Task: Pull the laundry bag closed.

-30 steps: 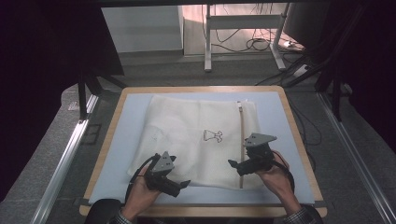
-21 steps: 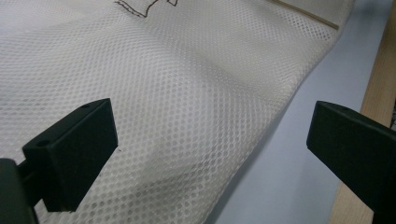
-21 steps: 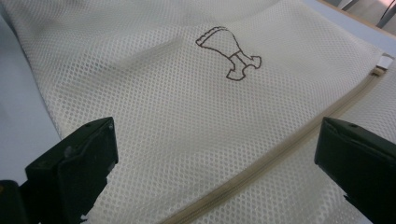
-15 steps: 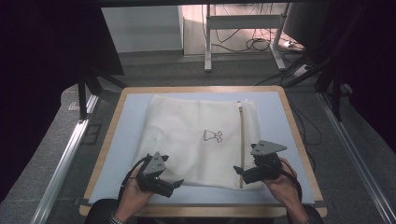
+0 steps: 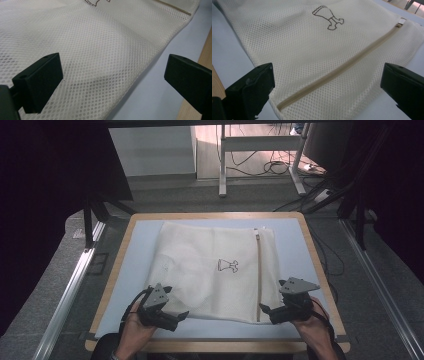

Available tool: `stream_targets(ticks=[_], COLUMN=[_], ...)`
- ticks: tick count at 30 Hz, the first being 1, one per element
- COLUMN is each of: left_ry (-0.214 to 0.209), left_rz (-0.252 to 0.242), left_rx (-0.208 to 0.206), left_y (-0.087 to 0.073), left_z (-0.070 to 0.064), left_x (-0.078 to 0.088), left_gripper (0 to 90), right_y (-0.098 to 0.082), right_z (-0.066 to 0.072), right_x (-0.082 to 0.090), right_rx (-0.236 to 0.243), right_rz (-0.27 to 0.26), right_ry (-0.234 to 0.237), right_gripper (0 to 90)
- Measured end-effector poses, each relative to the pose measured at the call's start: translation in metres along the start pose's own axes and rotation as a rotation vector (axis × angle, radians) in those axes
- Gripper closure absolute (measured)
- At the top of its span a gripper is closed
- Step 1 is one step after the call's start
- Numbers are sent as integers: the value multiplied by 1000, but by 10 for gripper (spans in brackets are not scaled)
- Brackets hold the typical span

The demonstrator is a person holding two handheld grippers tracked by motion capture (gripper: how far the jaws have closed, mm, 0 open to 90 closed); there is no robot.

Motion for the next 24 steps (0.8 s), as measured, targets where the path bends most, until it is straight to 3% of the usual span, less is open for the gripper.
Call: stream_targets(ticks=[13,24], left_ry=[43,60], left_rz=[6,24], left_rx=[4,30], left_y=[-9,-17], left_z=[7,14], left_x=[7,11], left_gripper=[16,16], right_y=[-25,-43], right_z=[-3,-5], right_x=[20,24], right_rx=[-43,-80], right_rz=[16,77], right_ry=[-51,-67], right_gripper=[0,0])
Point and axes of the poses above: each handheld gripper's, and its own axes: x roughly backward along the jaws, y roughly out of its top, z roughly to its left, the point moved 1 cm from there along -x, roughly forward along the jaws, and after that the axes turned 8 degrees about x, right-handed, at the moved point
